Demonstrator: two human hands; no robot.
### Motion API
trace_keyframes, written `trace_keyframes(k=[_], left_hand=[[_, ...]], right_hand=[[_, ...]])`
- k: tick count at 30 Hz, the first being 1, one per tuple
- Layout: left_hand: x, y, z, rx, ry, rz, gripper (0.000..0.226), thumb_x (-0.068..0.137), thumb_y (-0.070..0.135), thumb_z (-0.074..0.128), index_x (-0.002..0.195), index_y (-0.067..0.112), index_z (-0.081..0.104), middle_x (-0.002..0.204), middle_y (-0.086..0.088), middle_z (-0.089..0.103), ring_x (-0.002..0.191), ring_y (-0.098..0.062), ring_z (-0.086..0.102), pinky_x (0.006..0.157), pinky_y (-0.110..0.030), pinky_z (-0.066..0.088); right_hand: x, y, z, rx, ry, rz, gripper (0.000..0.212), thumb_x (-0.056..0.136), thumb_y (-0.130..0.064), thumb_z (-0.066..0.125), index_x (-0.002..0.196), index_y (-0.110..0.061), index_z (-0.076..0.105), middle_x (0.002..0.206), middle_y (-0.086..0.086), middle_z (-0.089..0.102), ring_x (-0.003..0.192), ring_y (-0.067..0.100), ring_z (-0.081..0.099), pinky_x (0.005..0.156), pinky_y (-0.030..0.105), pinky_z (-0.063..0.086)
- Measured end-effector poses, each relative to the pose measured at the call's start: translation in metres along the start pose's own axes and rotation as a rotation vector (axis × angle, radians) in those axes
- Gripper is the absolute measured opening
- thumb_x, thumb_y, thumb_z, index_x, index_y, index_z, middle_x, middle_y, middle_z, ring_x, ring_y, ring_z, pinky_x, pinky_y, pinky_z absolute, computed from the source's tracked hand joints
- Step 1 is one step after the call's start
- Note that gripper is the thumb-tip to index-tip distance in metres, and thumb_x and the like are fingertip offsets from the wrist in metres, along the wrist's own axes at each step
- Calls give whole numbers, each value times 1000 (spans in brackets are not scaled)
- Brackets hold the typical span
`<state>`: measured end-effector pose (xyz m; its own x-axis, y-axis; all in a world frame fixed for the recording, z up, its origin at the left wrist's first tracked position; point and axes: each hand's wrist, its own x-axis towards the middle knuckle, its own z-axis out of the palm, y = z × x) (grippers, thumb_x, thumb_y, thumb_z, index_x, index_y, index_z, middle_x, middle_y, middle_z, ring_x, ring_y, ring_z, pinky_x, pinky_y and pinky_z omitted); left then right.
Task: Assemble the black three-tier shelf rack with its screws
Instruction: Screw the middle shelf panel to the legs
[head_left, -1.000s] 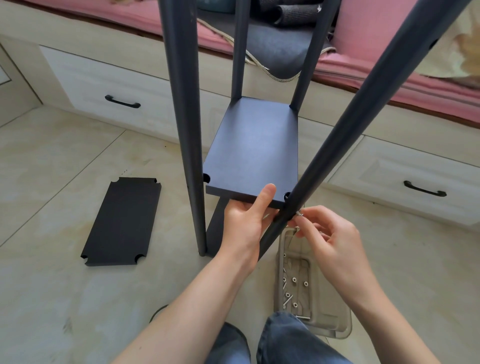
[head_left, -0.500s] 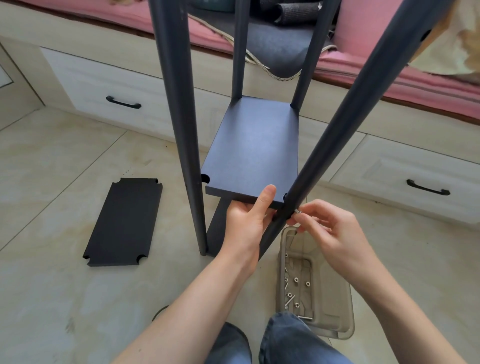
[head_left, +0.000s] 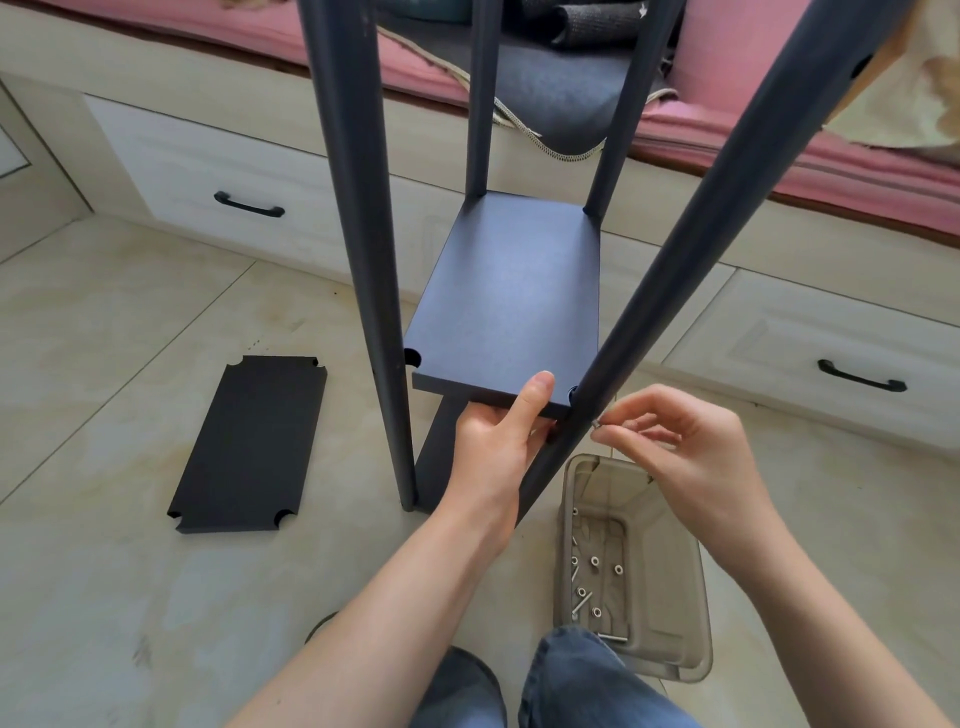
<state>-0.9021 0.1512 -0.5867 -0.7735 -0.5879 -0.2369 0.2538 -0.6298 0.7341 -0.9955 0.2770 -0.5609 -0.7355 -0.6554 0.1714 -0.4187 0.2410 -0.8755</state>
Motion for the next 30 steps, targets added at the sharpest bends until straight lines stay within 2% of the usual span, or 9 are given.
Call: trace_keyframes(k=[2, 7, 11, 16, 19, 22, 26, 28, 30], left_hand=[[0, 0, 0, -6, 5, -2, 12, 99, 19, 63, 110, 15, 68, 105, -7, 78, 92, -21, 76, 70, -18, 57], [1, -1, 1, -6, 7, -9, 18, 98, 20, 64, 114, 11, 67, 107, -10, 78, 94, -25, 76, 71, -20, 57], [1, 0, 2, -12, 5, -5, 21, 99, 19, 63, 116, 7, 66, 110, -15, 76, 94, -26, 76, 71, -19, 57], [0, 1, 2, -15, 10, -8, 13, 99, 19, 63, 109, 12, 68, 105, -10, 78, 90, -23, 76, 69, -19, 57], [1, 0, 2, -5, 21, -11, 12, 99, 19, 64, 108, 14, 69, 107, -9, 78, 93, -23, 76, 71, -19, 56], [2, 0, 2, -11, 21, -15, 12, 99, 19, 64, 107, 13, 69, 107, -10, 77, 93, -24, 76, 71, -20, 57], [2, -1, 2, -22, 26, -21, 11, 99, 18, 64, 106, 12, 70, 103, -9, 78, 89, -20, 76, 71, -20, 57], [3, -1, 1, -17, 23, -25, 14, 99, 19, 64, 108, 10, 70, 104, -9, 78, 90, -21, 75, 72, -21, 57], [3, -1, 1, -12, 23, -26, 15, 99, 20, 64, 109, 10, 70, 104, -8, 78, 91, -21, 76, 72, -21, 57]], right_hand=[[-5, 1, 6, 19, 52, 4, 16, 78, -7, 80, 75, -19, 70, 76, -4, 72, 66, 12, 64, 66, 32, 52], [-13, 4, 20, 179, 135, 189, 11, 88, -17, 72, 78, -16, 75, 72, -1, 75, 62, 5, 64, 61, 15, 50], [-12, 0, 24, 189, 152, 262, 24, 94, -29, 65, 78, -15, 76, 72, 0, 75, 68, 16, 69, 66, 21, 55], [-14, -5, 18, -31, 76, 174, 14, 93, -19, 67, 81, -22, 74, 75, -9, 75, 72, 9, 70, 77, 40, 58], [-11, -9, 11, -115, 27, 110, 15, 91, -14, 68, 79, -21, 73, 73, -9, 74, 69, 8, 68, 75, 42, 57], [-14, -12, 10, -264, 13, 43, 20, 95, -20, 62, 78, -17, 72, 72, -7, 72, 71, 16, 67, 72, 43, 53], [-21, -18, 17, -730, -32, -32, 31, 101, -33, 42, 78, -15, 52, 77, 0, 61, 82, 33, 58, 62, 40, 39], [-19, -21, 18, -792, -43, -19, 29, 102, -32, 39, 77, -18, 43, 76, -2, 51, 84, 32, 53, 62, 38, 28], [-18, -21, 20, -803, -30, -12, 25, 102, -32, 37, 80, -20, 41, 80, -4, 45, 84, 30, 50, 64, 37, 26]])
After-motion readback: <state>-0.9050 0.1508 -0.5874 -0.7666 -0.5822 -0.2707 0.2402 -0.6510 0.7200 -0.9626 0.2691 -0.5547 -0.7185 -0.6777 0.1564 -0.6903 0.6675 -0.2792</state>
